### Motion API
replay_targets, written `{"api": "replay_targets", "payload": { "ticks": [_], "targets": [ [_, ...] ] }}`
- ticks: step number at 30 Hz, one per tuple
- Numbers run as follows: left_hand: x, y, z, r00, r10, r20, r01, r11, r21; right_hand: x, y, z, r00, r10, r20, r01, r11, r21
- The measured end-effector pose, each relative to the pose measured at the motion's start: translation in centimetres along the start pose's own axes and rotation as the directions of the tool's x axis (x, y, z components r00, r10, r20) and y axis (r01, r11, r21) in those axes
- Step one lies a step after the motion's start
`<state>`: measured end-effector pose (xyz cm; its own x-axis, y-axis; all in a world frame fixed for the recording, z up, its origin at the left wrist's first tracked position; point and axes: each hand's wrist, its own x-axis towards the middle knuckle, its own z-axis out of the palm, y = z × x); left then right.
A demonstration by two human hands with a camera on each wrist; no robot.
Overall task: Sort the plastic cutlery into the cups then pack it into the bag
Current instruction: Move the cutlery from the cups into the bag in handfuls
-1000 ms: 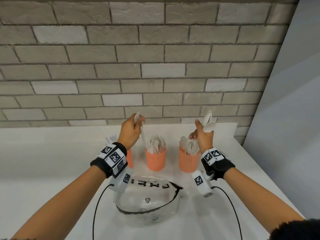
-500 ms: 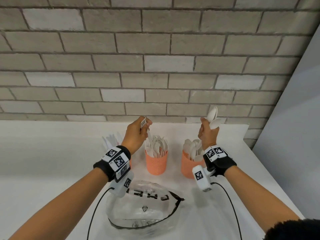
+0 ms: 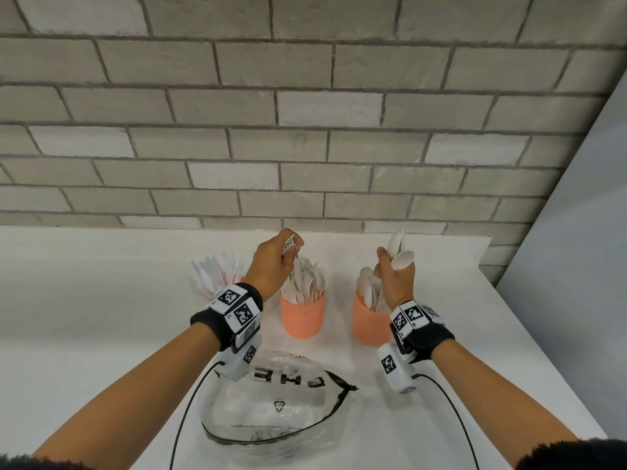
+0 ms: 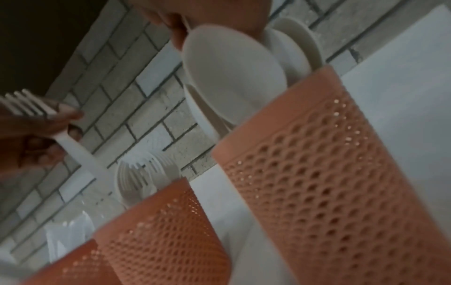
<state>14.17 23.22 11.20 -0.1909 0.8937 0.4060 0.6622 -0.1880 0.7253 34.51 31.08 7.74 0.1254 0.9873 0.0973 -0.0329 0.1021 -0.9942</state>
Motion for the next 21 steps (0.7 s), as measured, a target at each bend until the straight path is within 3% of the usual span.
{"api": "replay_targets", "payload": {
  "ticks": [5, 10, 13, 16, 18, 21],
  "targets": [
    [0.0, -0.1, 0.5, 1.000, 0.019, 0.022, -0.021, 0.996, 0.090, -0.6, 0.4, -0.4, 0.983, -0.183, -0.003, 0.170, 0.919, -0.355],
    [0.1, 0.0, 1.6, 0.997, 0.059, 0.058, -0.074, 0.946, 0.315, -1.4, 1.1, -2.0, 0.988, -0.151, -0.039, 0.111, 0.854, -0.508],
    [-0.1, -0.5, 2.5, 0.994, 0.068, 0.085, -0.102, 0.844, 0.526, -1.6, 1.4, -2.8, 0.984, -0.176, 0.002, 0.152, 0.845, -0.513],
    [-0.6, -1.2, 3.3, 0.985, -0.037, 0.167, -0.081, 0.758, 0.647, -1.4, 1.6, -3.3, 0.989, -0.139, 0.058, 0.150, 0.893, -0.424],
    [-1.0, -1.4, 3.7, 0.971, -0.098, 0.217, -0.068, 0.760, 0.646, -1.4, 1.3, -3.5, 0.994, -0.073, 0.079, 0.097, 0.928, -0.360],
    [-1.3, -1.6, 4.0, 0.972, -0.148, 0.181, 0.013, 0.807, 0.591, -1.7, 0.7, -3.7, 0.983, -0.137, 0.119, 0.171, 0.920, -0.351]
  ]
}}
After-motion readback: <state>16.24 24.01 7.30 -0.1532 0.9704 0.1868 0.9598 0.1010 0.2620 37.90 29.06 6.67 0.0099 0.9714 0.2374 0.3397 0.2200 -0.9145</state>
